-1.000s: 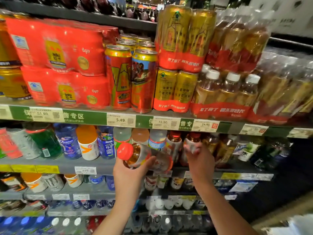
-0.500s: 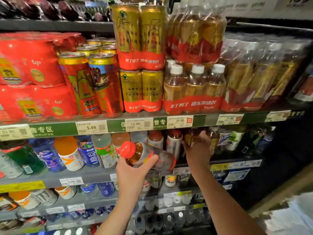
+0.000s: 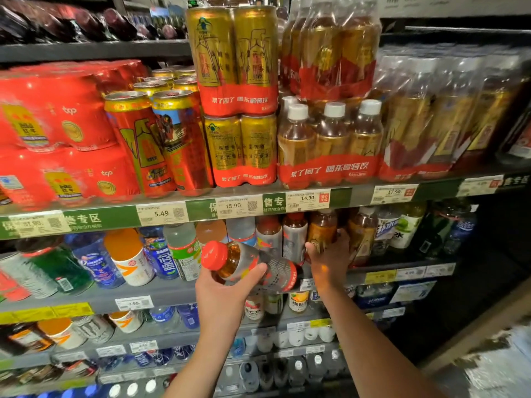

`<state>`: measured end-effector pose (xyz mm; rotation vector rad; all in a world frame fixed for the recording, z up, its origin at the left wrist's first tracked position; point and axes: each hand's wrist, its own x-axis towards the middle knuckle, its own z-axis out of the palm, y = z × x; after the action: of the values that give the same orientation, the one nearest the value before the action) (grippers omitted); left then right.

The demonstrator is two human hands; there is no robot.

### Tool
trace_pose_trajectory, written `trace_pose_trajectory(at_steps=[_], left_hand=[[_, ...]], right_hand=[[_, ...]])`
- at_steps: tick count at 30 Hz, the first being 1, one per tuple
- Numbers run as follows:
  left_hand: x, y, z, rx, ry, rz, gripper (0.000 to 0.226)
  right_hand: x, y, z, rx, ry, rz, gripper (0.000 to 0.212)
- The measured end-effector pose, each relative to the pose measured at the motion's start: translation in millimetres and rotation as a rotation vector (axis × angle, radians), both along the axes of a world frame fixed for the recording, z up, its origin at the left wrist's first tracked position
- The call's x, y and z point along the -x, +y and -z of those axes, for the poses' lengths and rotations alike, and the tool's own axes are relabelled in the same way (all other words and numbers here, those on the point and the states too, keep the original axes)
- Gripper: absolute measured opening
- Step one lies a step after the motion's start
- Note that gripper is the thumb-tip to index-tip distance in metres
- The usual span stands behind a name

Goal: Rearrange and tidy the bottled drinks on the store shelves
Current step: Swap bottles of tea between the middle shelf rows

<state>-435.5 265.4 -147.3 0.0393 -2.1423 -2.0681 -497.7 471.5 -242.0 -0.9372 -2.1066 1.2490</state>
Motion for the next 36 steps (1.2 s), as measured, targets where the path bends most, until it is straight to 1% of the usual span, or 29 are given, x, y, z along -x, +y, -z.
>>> trace_pose_trajectory(at_steps=[1, 2, 5, 10, 14, 15, 18, 19, 21, 23, 26, 28, 30, 31, 33, 36], left_hand=[[0, -4, -1, 0.003, 0.007, -0.009, 0.043], [1, -7, -1, 0.006, 0.012, -0.013, 0.043], [0, -6, -3, -0.007, 0.010, 0.003, 0.044], [-2, -4, 1, 0.005, 0.004, 0.010, 0.045], [0, -7, 1, -0.016, 0.010, 0.009, 0.047], [1, -5, 1, -0.021, 0.006, 0.014, 0.048], [2, 3, 2, -0.054, 0.000, 0.032, 0.049], [3, 7, 2, -0.060, -0.002, 0.039, 0.049], [2, 17, 0, -0.069, -0.006, 0.068, 0.046], [1, 28, -2, -0.108, -0.014, 0.104, 0.041], [-1, 45, -11, -0.159, -0.021, 0.149, 0.037], [-3, 60, -20, -0.153, 0.006, 0.184, 0.038], [-5, 76, -26, -0.159, 0.023, 0.190, 0.039], [-7, 86, -31, -0.176, 0.026, 0.195, 0.044], [-14, 106, -41, -0.184, 0.039, 0.196, 0.051], [-24, 138, -53, -0.175, 0.040, 0.160, 0.048]], right_hand=[[3, -2, 4, -0.037, -0.013, -0.001, 0.093], [5, -2, 6, -0.069, -0.041, -0.003, 0.095], [10, 6, 9, -0.073, -0.071, 0.010, 0.086], [-1, 15, 6, 0.022, 0.034, -0.008, 0.075], [-22, 14, 7, -0.025, 0.077, -0.018, 0.066], [-29, 12, 8, -0.006, 0.105, -0.023, 0.068], [-50, 9, 9, 0.027, 0.196, -0.012, 0.086], [-56, 10, 7, 0.022, 0.221, -0.005, 0.088], [-67, 14, 1, 0.007, 0.262, 0.005, 0.081], [-78, 21, -10, 0.031, 0.300, 0.025, 0.071], [-99, 36, -39, 0.014, 0.356, 0.076, 0.065], [-113, 52, -61, -0.001, 0.433, 0.111, 0.064], [-125, 70, -83, -0.034, 0.499, 0.154, 0.068], [-130, 82, -95, -0.058, 0.527, 0.179, 0.068], [-139, 107, -118, -0.088, 0.592, 0.225, 0.063], [-150, 148, -155, -0.146, 0.658, 0.258, 0.053]])
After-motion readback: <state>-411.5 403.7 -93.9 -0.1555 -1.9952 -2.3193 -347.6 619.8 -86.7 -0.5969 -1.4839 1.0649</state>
